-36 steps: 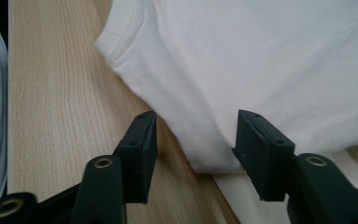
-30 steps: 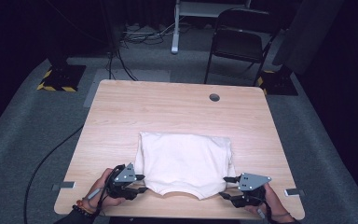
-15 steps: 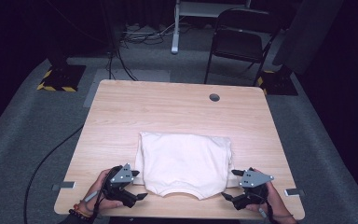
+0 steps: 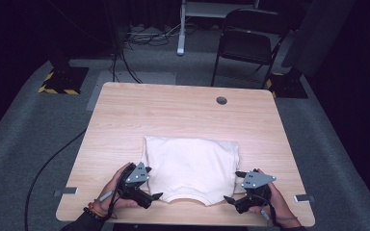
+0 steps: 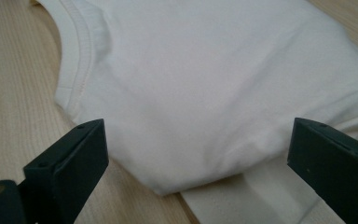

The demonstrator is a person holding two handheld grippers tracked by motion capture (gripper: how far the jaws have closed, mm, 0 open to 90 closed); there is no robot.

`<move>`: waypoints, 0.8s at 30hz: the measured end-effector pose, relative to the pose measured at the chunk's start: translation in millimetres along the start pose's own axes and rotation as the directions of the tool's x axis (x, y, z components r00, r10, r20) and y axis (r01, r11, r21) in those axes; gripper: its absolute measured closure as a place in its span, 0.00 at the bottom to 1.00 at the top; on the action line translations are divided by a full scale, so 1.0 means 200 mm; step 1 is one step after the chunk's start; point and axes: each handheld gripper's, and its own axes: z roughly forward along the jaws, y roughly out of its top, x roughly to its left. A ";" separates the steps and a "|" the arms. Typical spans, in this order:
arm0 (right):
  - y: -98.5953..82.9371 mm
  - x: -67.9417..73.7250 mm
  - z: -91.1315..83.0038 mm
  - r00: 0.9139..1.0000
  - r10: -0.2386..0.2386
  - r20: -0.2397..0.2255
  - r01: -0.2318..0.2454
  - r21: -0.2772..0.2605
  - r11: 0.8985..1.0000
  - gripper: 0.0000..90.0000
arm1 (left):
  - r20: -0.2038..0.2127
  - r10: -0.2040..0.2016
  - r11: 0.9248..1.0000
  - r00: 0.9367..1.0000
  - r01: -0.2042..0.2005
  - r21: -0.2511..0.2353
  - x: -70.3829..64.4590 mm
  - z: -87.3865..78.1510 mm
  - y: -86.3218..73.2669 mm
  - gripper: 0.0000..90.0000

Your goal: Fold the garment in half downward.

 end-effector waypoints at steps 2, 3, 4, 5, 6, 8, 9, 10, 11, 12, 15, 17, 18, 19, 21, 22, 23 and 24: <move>0.01 -0.01 0.02 1.000 0.011 -0.008 -0.011 0.009 1.000 0.06 | -0.003 0.004 1.000 1.000 -0.004 0.001 0.01 0.01 0.02 0.05; 0.01 -0.01 0.02 1.000 0.014 -0.001 -0.014 0.014 1.000 0.06 | -0.005 0.009 1.000 1.000 -0.009 0.002 0.01 0.03 0.02 0.05; 0.01 -0.01 0.03 1.000 0.015 0.003 -0.015 0.018 1.000 0.06 | -0.001 0.010 1.000 1.000 -0.010 0.010 0.02 0.04 0.03 0.06; 0.01 -0.01 0.04 1.000 0.019 0.002 -0.019 0.024 1.000 0.06 | -0.003 0.012 1.000 1.000 -0.012 0.021 0.02 0.05 0.03 0.06; 0.02 -0.01 0.05 1.000 0.020 0.006 -0.020 0.027 0.999 0.06 | -0.004 0.019 0.999 1.000 -0.019 0.036 0.02 0.07 0.03 0.06; 0.02 -0.01 0.07 1.000 0.021 0.007 -0.022 0.035 0.999 0.06 | -0.009 0.022 0.998 1.000 -0.021 0.064 0.02 0.10 0.02 0.06; 0.02 -0.01 0.08 1.000 0.021 0.009 -0.022 0.046 0.999 0.06 | -0.013 0.024 0.997 1.000 -0.023 0.080 0.03 0.11 0.01 0.06; 0.02 -0.01 0.09 1.000 0.025 0.015 -0.026 0.058 0.998 0.06 | -0.014 0.024 0.995 1.000 -0.023 0.094 0.03 0.12 0.00 0.06; 0.02 -0.01 0.10 1.000 0.027 0.015 -0.028 0.069 0.997 0.06 | -0.015 0.026 0.994 1.000 -0.024 0.108 0.04 0.13 0.00 0.06; 0.02 -0.01 0.11 1.000 0.025 0.018 -0.026 0.080 0.996 0.05 | -0.022 0.029 0.994 0.999 -0.026 0.109 0.04 0.14 -0.01 0.06; 0.03 -0.02 0.14 0.999 0.039 0.013 -0.040 0.082 0.996 0.05 | -0.028 0.033 0.993 0.999 -0.030 0.115 0.06 0.13 -0.02 0.06; 0.04 -0.03 0.15 0.999 0.053 0.007 -0.054 0.088 0.995 0.04 | -0.034 0.022 0.994 0.999 -0.018 0.110 0.07 0.13 -0.02 0.05; 0.04 -0.03 0.16 0.999 0.052 0.009 -0.052 0.086 0.995 0.04 | -0.038 0.017 0.994 0.999 -0.013 0.106 0.08 0.13 -0.03 0.05; 0.05 -0.04 0.16 0.998 0.056 0.008 -0.056 0.083 0.995 0.04 | -0.042 0.015 0.995 0.999 -0.010 0.104 0.09 0.13 -0.03 0.05; 0.06 -0.05 0.18 0.998 0.059 0.010 -0.060 0.079 0.995 0.04 | -0.055 0.004 0.995 0.998 0.002 0.103 0.11 0.13 -0.03 0.05; 0.06 -0.06 0.19 0.998 0.062 0.010 -0.062 0.077 0.995 0.04 | -0.054 0.004 0.995 0.999 0.002 0.100 0.12 0.13 -0.03 0.05; 0.07 -0.07 0.19 0.998 0.062 0.010 -0.062 0.077 0.995 0.04 | -0.056 0.005 0.995 0.998 0.001 0.100 0.13 0.13 -0.03 0.05; 0.07 -0.07 0.20 0.998 0.063 0.009 -0.063 0.076 0.995 0.04 | -0.060 0.000 0.995 0.998 0.006 0.098 0.14 0.13 -0.03 0.05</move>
